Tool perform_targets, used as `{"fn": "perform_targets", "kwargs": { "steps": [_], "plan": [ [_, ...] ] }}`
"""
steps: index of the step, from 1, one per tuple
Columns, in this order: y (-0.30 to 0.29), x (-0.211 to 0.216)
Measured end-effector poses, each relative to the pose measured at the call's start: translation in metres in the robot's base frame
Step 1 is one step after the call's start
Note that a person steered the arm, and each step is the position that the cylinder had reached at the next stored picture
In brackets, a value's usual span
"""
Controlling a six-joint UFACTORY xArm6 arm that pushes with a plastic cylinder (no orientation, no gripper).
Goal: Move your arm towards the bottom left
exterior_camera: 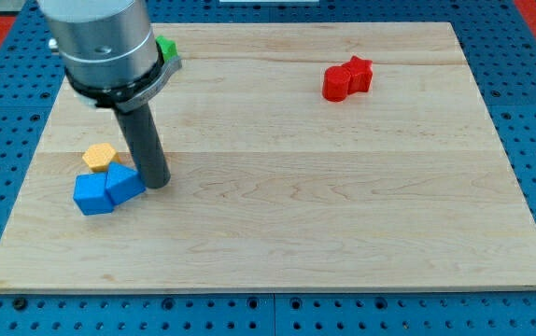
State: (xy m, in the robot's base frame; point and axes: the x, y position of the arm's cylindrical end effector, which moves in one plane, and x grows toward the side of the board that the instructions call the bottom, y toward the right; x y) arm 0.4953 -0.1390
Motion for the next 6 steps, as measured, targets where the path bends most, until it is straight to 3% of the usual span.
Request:
{"fn": "perform_targets", "kwargs": {
  "steps": [1, 2, 3, 4, 5, 6],
  "plan": [
    [-0.014, 0.017],
    [0.018, 0.019],
    [0.032, 0.073],
    [-0.011, 0.122],
    [-0.074, 0.121],
    [-0.099, 0.097]
  ]
}}
